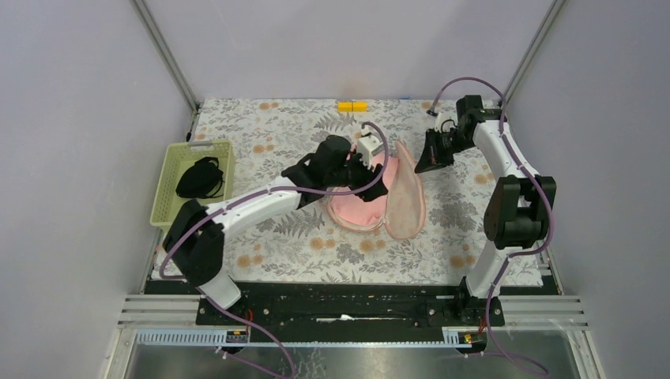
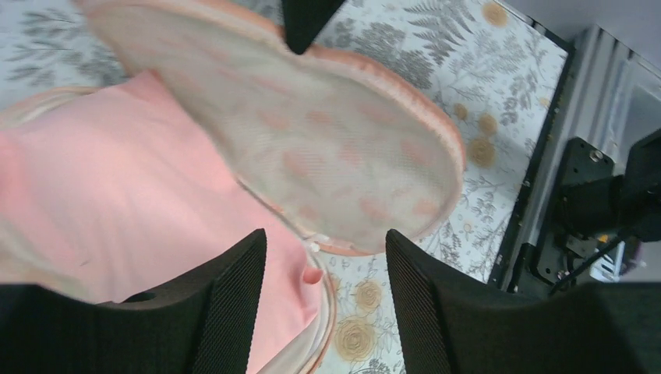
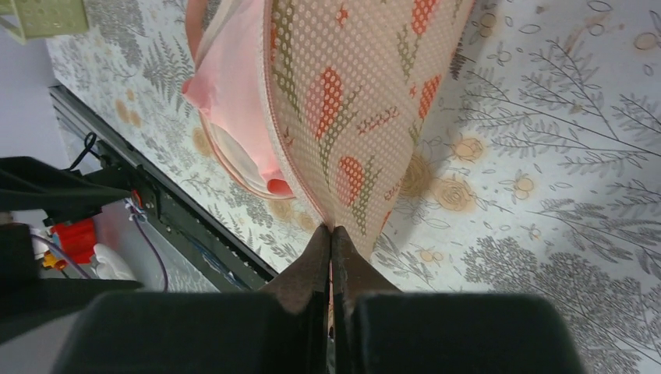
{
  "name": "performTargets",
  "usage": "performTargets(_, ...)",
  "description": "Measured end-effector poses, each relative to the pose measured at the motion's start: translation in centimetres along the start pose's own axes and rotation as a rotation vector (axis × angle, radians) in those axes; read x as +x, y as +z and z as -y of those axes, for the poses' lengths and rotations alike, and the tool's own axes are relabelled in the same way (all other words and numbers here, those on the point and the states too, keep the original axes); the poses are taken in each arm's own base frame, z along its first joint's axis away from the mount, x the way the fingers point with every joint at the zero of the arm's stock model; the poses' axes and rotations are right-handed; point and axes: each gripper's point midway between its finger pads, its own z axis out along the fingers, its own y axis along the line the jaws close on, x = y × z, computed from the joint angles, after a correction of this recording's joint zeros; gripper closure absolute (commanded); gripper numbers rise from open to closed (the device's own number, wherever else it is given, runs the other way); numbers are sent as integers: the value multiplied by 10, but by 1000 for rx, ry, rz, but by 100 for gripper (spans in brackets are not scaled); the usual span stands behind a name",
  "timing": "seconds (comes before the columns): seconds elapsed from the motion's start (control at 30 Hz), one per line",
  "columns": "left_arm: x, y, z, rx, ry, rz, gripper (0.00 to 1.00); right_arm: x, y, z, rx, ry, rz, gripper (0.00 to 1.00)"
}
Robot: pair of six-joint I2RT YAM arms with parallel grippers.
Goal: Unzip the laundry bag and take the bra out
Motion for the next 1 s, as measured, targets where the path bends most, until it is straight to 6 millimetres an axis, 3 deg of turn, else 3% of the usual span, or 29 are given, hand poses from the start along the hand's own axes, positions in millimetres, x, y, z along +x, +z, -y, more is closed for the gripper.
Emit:
performTargets(0.13,-8,-25,-12,-101,33,45,38,0,-6,13,34,4,5,94)
performTargets(0.2,-1,-30,-20,-149,48,36,38,0,-10,23,63,9,13,89)
performTargets(0.47,86,-39,-55,-286,100,-167,40,0,-21,53,173,11,20,59)
performTargets(0.6,107,-42,-63,-320,109,-207,40,1,-22,64,205,21,17,49)
performTargets(0.77,107,-41,-66,-354,115,-194,41,0,-23,80,241,37,18,39)
performTargets(1.0,107,-22,-61,-345,108,-162,40,0,-25,85,261,42,21,24)
